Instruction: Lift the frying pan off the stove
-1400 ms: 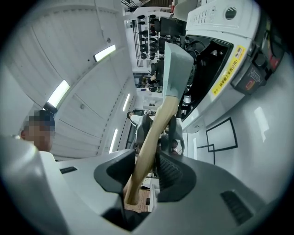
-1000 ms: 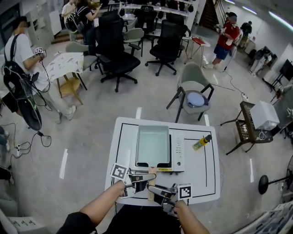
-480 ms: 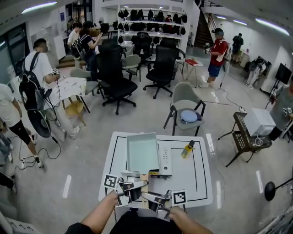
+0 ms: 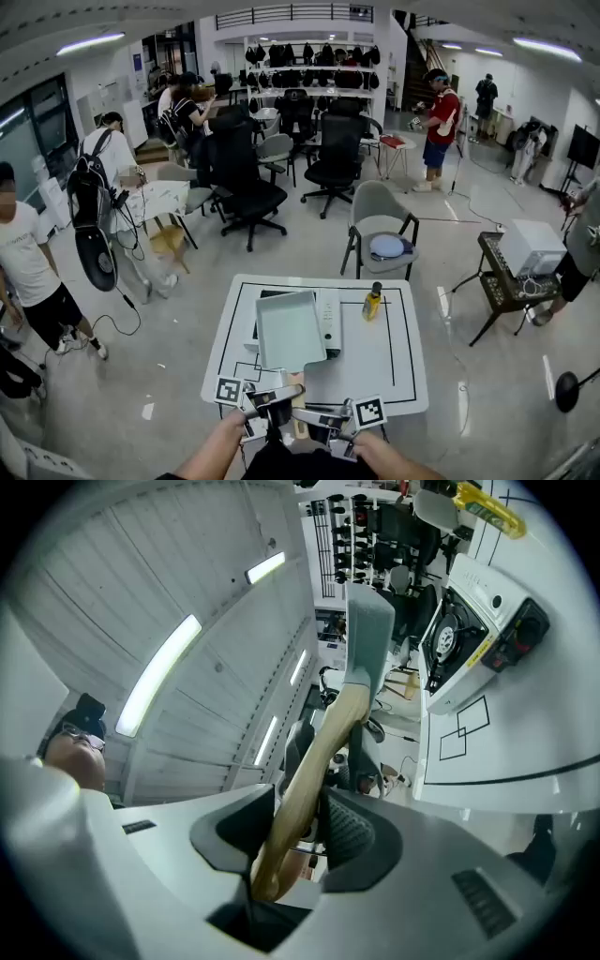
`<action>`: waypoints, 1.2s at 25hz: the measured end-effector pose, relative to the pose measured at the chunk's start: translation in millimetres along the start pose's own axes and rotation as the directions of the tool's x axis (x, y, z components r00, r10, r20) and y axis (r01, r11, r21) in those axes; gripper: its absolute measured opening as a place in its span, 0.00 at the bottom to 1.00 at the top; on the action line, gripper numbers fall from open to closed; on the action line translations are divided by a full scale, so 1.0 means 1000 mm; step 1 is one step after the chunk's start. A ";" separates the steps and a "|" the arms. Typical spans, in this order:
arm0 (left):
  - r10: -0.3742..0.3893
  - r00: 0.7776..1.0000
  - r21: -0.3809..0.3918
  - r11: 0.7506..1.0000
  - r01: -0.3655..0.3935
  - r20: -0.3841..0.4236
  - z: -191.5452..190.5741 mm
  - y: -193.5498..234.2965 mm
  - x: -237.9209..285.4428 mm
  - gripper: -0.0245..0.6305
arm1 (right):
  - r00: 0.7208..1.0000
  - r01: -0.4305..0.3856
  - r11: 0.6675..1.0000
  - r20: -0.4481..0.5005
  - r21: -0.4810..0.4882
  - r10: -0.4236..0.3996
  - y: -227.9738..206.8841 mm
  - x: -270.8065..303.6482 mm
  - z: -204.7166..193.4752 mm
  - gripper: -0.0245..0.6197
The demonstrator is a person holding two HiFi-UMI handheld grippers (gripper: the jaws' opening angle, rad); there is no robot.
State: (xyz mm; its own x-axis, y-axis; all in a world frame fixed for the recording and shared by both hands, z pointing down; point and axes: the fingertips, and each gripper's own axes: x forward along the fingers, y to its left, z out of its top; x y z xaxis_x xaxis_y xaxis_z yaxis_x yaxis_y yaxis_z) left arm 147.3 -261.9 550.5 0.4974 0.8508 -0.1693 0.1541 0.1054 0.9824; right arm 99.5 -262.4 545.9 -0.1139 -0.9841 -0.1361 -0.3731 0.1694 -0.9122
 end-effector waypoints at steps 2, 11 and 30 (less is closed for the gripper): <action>0.004 1.000 -0.006 1.000 -0.004 0.004 -0.014 0.000 0.000 0.27 | 1.000 0.005 1.000 -0.010 0.009 -0.005 0.003 -0.007 -0.012 0.29; 0.019 1.000 -0.003 1.000 -0.019 -0.025 -0.067 -0.008 -0.012 0.27 | 0.999 0.012 1.000 -0.033 0.000 -0.012 0.027 -0.015 -0.059 0.29; 0.010 0.993 -0.040 0.999 -0.015 -0.120 -0.163 -0.010 -0.091 0.28 | 0.998 0.029 0.999 0.062 0.027 -0.030 0.049 0.021 -0.177 0.30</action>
State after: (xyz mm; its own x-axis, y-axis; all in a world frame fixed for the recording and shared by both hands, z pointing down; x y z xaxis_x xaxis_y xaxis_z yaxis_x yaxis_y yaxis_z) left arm -39.0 -256.2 568.6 0.3929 0.9074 -0.1491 0.1123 0.1136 0.9872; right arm -84.2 -265.0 567.3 -0.0450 -0.9902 -0.1321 -0.3509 0.1395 -0.9260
